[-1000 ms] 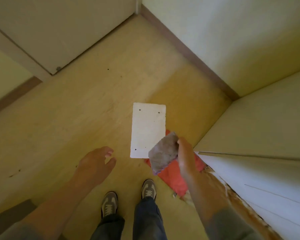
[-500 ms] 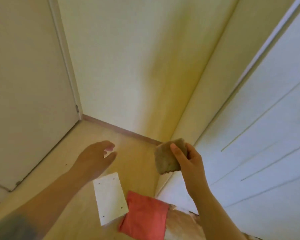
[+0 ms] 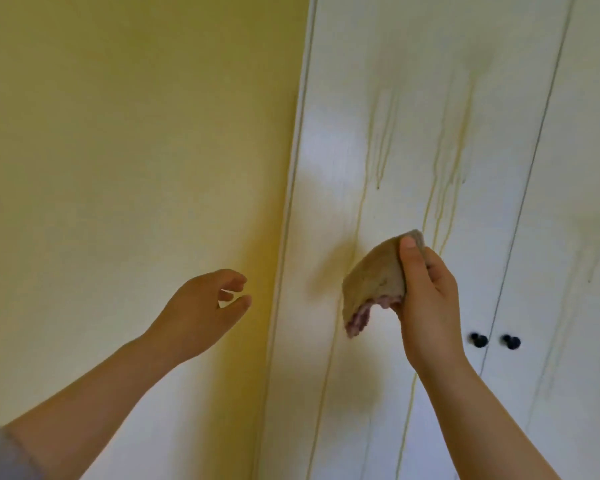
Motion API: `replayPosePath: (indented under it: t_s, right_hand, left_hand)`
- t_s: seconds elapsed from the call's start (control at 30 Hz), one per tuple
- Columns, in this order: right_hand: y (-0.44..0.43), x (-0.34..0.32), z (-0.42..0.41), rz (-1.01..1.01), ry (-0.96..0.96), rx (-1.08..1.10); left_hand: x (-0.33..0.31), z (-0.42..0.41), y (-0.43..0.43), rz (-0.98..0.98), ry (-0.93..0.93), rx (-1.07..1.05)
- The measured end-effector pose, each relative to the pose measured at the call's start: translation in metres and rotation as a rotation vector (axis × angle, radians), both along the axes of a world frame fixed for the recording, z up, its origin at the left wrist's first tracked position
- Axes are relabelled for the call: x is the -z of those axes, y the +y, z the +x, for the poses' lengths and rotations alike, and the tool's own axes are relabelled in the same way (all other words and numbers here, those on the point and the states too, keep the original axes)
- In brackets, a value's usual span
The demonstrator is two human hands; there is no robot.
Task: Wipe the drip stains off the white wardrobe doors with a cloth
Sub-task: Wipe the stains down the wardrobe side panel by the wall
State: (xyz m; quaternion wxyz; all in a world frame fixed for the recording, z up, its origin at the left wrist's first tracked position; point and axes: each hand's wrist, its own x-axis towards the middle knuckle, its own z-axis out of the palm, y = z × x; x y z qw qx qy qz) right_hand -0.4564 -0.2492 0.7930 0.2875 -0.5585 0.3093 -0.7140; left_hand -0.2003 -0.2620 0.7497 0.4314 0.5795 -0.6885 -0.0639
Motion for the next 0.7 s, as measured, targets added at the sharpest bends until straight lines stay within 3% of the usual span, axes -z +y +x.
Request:
replayPosePath:
  t_s: [0.2,0.5,0.7]
  right_hand:
    - [-0.044,-0.097,-0.037,-0.183,-0.011,0.005]
    - [-0.108,-0.233,-0.020,-0.529,-0.039,0.191]
    - [-0.143,-0.328,0.015,-0.807,0.153,0.491]
  left_hand:
    - [-0.095,-0.039,-0.046,-0.261,0.089,-0.067]
    - [-0.227,-0.039,-0.095,-0.530,0.233,-0.142]
    - [-0.273,-0.036,-0.122,-0.574,0.276,-0.062]
